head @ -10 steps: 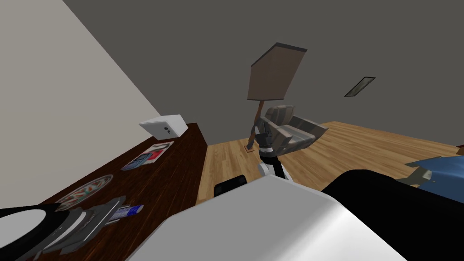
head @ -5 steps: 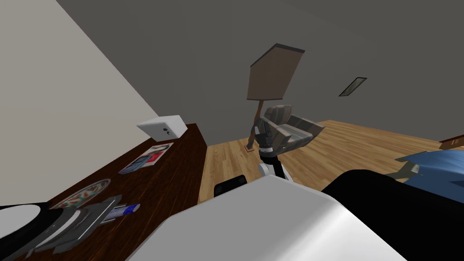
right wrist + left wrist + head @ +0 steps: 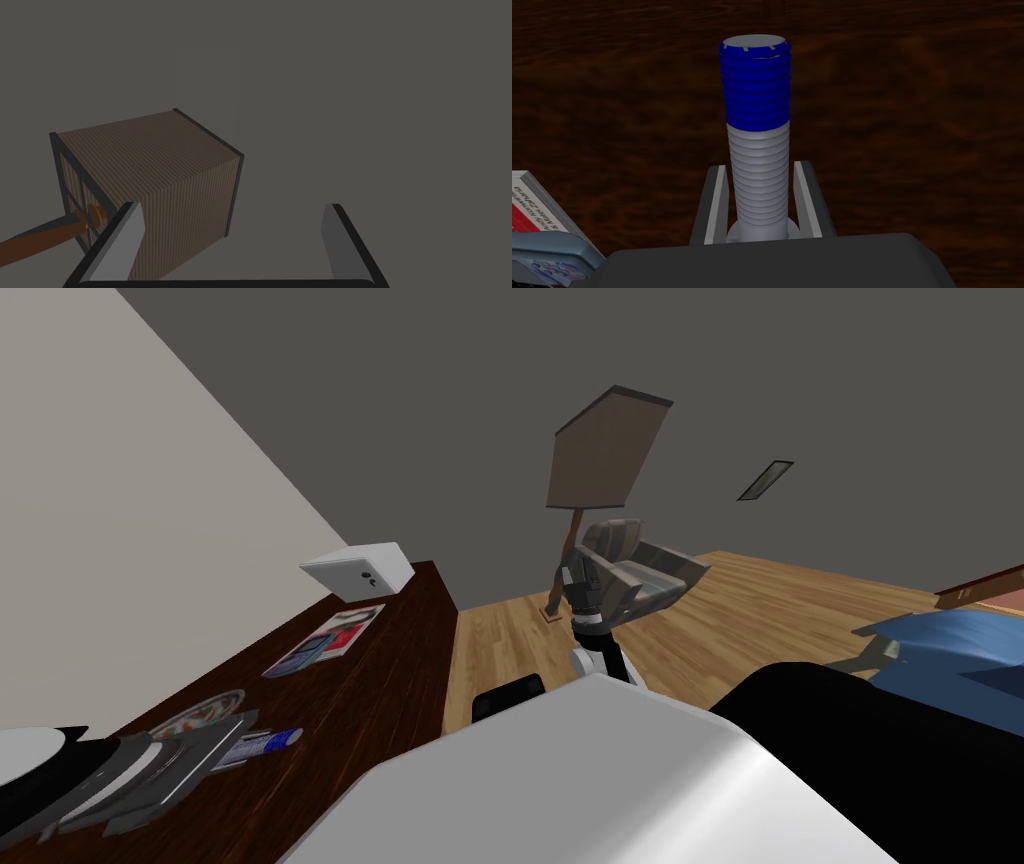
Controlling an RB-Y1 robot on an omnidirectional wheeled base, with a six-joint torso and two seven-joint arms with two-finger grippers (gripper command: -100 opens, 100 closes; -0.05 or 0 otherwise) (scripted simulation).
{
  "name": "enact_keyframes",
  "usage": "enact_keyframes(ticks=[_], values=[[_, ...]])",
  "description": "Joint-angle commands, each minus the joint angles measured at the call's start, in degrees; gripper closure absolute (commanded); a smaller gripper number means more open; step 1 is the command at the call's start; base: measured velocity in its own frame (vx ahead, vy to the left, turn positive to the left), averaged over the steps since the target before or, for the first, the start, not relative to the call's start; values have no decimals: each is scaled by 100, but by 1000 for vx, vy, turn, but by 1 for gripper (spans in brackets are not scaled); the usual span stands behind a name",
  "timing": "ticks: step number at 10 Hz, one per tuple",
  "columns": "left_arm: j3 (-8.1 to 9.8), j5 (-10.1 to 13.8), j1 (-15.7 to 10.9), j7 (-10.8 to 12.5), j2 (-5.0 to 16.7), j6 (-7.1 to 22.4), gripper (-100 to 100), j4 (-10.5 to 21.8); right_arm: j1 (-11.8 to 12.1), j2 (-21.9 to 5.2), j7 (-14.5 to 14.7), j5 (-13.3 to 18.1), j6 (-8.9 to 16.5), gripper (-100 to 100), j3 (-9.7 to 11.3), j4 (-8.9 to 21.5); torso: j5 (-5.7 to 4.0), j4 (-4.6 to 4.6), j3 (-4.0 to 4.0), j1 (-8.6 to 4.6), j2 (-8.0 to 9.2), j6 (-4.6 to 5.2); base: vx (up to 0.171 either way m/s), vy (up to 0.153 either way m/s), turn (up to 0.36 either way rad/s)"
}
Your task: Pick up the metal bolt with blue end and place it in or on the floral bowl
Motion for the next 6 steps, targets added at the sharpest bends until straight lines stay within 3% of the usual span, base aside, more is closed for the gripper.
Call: enact_keyframes(ticks=[1, 2, 4, 5, 6], values=[[-215, 136, -286, -134, 14, 126, 100, 286, 0, 0, 0, 0, 0, 0, 0, 0, 0, 0, 0, 0, 0, 0, -2, 90, -55], [-215, 136, -362, -134, 14, 126, 100, 290, 0, 0, 0, 0, 0, 0, 0, 0, -2, 1, 2, 4, 4, -1, 9, 85, -37], [-529, 369, -735, -291, 78, 269, 100, 676, 0, 0, 0, 0, 0, 0, 0, 0, -1, 3, 3, 10, 2, -1, 5, 134, -86], [-529, 369, -811, -291, 78, 269, 100, 696, 0, -1, 0, 0, 0, 0, 0, 0, 1, 4, 4, 27, 5, 0, 7, 130, -43], [-666, 474, -1004, -356, 108, 328, 100, 884, 0, 0, 0, 0, 0, 0, -1, 0, 3, 4, 4, 19, 5, -3, 16, 134, -40]])
